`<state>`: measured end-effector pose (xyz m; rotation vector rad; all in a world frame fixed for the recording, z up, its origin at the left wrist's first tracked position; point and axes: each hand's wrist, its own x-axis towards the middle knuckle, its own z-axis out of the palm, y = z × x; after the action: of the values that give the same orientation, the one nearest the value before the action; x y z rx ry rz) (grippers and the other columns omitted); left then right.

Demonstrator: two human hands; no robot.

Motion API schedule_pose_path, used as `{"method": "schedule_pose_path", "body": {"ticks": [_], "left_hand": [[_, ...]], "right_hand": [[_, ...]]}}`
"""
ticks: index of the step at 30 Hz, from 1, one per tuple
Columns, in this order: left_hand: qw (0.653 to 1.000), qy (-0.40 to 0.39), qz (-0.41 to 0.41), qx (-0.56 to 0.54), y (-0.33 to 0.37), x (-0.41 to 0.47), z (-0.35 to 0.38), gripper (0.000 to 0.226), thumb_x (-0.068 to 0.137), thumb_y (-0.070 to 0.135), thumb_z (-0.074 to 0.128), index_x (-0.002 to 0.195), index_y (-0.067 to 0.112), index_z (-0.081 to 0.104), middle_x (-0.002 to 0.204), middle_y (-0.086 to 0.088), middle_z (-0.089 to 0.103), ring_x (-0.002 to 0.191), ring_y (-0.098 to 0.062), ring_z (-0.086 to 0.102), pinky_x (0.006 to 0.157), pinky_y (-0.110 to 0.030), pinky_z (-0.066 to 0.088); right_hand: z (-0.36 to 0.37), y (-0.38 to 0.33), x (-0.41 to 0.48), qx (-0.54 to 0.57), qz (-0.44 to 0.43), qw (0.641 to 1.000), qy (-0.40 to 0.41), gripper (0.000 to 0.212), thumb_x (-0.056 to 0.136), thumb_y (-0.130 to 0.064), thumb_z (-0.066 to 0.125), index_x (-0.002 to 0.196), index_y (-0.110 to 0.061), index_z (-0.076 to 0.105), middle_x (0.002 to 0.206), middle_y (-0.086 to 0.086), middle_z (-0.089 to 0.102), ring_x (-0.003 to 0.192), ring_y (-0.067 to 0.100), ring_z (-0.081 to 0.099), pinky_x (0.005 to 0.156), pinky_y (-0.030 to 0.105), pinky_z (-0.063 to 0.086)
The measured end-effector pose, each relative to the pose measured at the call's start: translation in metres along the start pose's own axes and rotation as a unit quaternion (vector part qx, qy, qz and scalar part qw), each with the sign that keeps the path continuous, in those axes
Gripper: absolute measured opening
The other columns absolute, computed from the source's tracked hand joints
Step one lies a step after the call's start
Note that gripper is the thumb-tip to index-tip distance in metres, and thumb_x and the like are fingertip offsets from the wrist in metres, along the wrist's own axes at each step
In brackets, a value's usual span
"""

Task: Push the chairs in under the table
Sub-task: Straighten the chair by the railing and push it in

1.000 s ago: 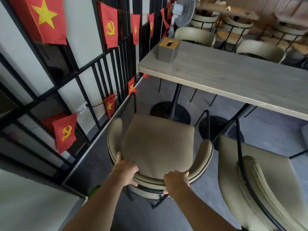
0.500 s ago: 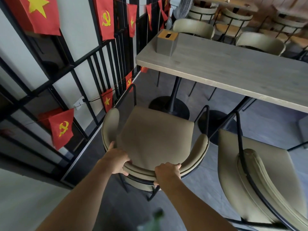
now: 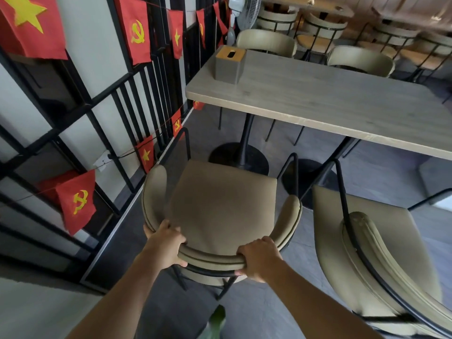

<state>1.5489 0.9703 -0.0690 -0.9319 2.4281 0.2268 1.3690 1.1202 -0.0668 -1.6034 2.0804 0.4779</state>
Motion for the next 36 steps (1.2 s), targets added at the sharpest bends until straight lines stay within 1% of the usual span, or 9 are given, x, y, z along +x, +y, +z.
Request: {"method": "schedule_pose_path", "body": {"ticks": [1,3,8,15,22,26,29,34,36], "left_hand": [[1.000,-0.005,0.008,-0.004,-0.001,0.000,-0.001,0.059,0.072,0.059,0.068,0.122,0.030,0.058,0.128,0.007,0.049,0.130,-0.022,0.028,0.104,-0.071,0.024],[1.000,-0.001,0.019,-0.004,-0.003,0.001,0.000,0.059,0.072,0.059,0.067,0.122,0.029,0.059,0.126,0.008,0.049,0.128,-0.021,0.029,0.103,-0.065,0.031],[0.999,0.004,0.033,0.011,-0.006,0.003,0.002,0.058,0.072,0.061,0.066,0.121,0.028,0.059,0.123,0.012,0.051,0.127,-0.021,0.030,0.097,-0.057,0.038],[0.999,-0.001,0.038,0.025,-0.003,0.004,-0.003,0.057,0.074,0.061,0.064,0.121,0.029,0.060,0.123,0.013,0.051,0.125,-0.021,0.030,0.092,-0.049,0.040],[0.999,-0.004,0.042,0.015,-0.008,0.021,0.003,0.063,0.068,0.067,0.065,0.119,0.031,0.061,0.116,0.015,0.053,0.118,-0.019,0.032,0.095,-0.047,0.044],[0.999,0.001,0.035,0.027,0.001,0.029,-0.004,0.060,0.070,0.065,0.065,0.120,0.033,0.059,0.118,0.017,0.051,0.121,-0.017,0.031,0.091,-0.045,0.042],[0.999,-0.002,0.027,0.032,0.010,0.033,-0.012,0.060,0.071,0.064,0.065,0.123,0.034,0.057,0.122,0.018,0.049,0.123,-0.017,0.029,0.091,-0.046,0.038],[1.000,0.001,0.023,0.017,0.027,0.046,-0.021,0.059,0.072,0.062,0.066,0.122,0.032,0.058,0.122,0.017,0.049,0.124,-0.017,0.029,0.094,-0.050,0.037],[1.000,0.009,0.026,0.006,0.035,0.051,-0.024,0.059,0.072,0.061,0.067,0.122,0.032,0.058,0.122,0.017,0.050,0.123,-0.018,0.029,0.093,-0.050,0.036]], "right_hand": [[0.002,0.003,0.000,-0.007,0.003,1.000,0.007,0.041,0.084,-0.058,0.056,0.109,-0.026,0.061,0.099,-0.002,0.069,0.100,0.023,0.061,0.102,0.041,0.036],[0.003,0.003,-0.001,-0.011,0.008,1.000,0.020,0.038,0.085,-0.056,0.056,0.107,-0.026,0.062,0.099,-0.001,0.069,0.101,0.024,0.061,0.103,0.042,0.034],[0.001,-0.001,0.000,-0.009,0.023,1.000,0.011,0.041,0.083,-0.056,0.059,0.107,-0.022,0.063,0.104,0.002,0.070,0.105,0.028,0.061,0.103,0.042,0.030],[0.002,0.001,0.002,0.009,0.036,0.999,0.006,0.040,0.082,-0.051,0.063,0.106,-0.019,0.063,0.104,0.005,0.069,0.106,0.029,0.060,0.106,0.043,0.028],[0.002,0.007,0.009,0.027,0.045,0.999,0.009,0.043,0.080,-0.050,0.065,0.105,-0.015,0.064,0.102,0.007,0.069,0.105,0.030,0.061,0.109,0.045,0.025],[0.000,0.015,0.014,0.037,0.055,0.998,0.014,0.042,0.080,-0.049,0.066,0.105,-0.015,0.065,0.102,0.006,0.070,0.105,0.029,0.061,0.109,0.044,0.024],[0.000,0.023,0.017,0.031,0.057,0.998,0.024,0.042,0.080,-0.051,0.066,0.105,-0.017,0.065,0.101,0.005,0.070,0.103,0.028,0.061,0.106,0.042,0.025],[-0.001,0.047,0.019,0.031,0.064,0.997,0.032,0.042,0.079,-0.052,0.066,0.104,-0.019,0.065,0.102,0.004,0.069,0.105,0.027,0.060,0.106,0.041,0.026],[-0.002,0.057,0.021,0.030,0.069,0.997,0.034,0.041,0.078,-0.053,0.067,0.104,-0.020,0.066,0.101,0.003,0.070,0.104,0.026,0.060,0.105,0.040,0.027]]}}
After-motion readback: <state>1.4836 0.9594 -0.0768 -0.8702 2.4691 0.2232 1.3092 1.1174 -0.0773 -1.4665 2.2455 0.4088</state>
